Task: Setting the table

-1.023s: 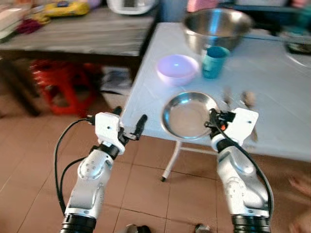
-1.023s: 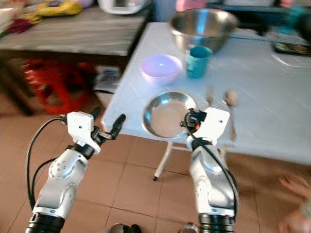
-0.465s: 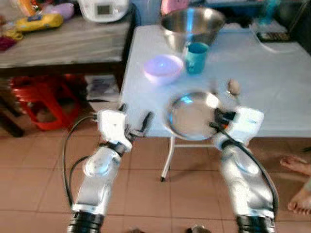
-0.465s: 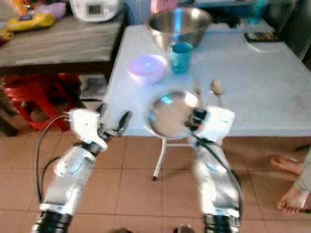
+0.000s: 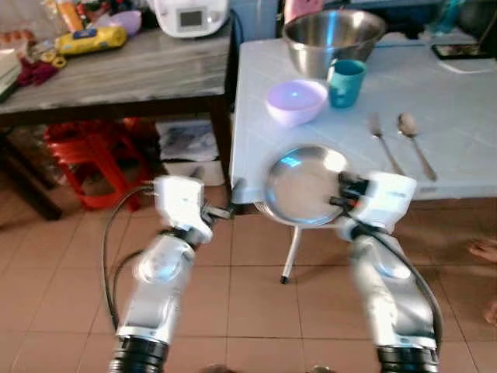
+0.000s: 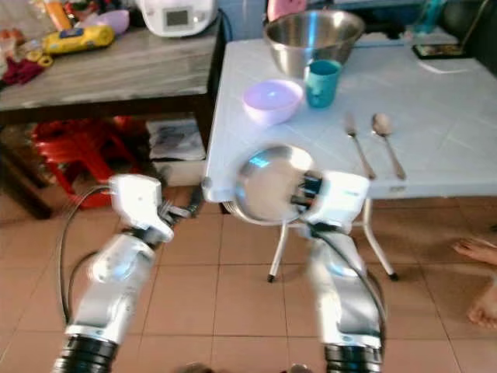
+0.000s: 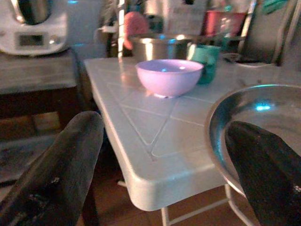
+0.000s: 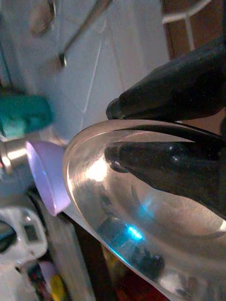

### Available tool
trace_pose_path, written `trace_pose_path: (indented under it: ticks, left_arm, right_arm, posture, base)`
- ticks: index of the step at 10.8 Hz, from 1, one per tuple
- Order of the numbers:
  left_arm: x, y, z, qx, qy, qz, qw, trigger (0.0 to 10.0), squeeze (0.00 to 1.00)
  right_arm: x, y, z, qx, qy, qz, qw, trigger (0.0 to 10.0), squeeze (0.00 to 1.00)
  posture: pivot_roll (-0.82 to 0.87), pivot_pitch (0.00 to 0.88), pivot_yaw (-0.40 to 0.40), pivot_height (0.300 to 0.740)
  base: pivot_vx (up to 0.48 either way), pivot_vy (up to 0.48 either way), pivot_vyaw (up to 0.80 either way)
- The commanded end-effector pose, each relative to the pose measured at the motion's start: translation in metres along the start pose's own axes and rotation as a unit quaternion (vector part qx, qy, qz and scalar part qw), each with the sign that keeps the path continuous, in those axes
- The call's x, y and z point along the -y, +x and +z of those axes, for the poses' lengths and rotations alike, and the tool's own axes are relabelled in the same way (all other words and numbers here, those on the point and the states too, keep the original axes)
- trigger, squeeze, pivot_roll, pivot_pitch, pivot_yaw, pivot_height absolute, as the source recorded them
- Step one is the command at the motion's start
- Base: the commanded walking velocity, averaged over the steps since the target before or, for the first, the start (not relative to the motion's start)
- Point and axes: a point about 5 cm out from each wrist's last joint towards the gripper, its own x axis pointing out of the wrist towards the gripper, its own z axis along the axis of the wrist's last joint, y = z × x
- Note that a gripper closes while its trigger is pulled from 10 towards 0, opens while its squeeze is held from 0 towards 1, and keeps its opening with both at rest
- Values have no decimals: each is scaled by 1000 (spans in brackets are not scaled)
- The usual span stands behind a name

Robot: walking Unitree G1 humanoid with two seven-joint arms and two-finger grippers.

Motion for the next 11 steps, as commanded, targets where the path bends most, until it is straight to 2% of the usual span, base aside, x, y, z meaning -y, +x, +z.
trace_pose_path:
  ticks: [1,9,11]
  left_arm:
    - [-10,-2,1,-2,14,15,1000,10000,0]
    - [-5,0,0,-1,16,16,1000,10000,0]
    - [-2,0,2,7,15,7,1000,10000,0]
  right_arm:
    - [-14,1,5,16,7,23,1000,10000,0]
    - [-12,2,7,22,2,21,1000,10000,0]
    - [-11,2,7,23,1,21,1000,10000,0]
  posture:
    - [-104,111,99,740]
    - [-105,109,95,740]
    - [-106,113,96,740]
  base:
    - [0,428,0]
    - [0,403,0]
    - [0,0,0]
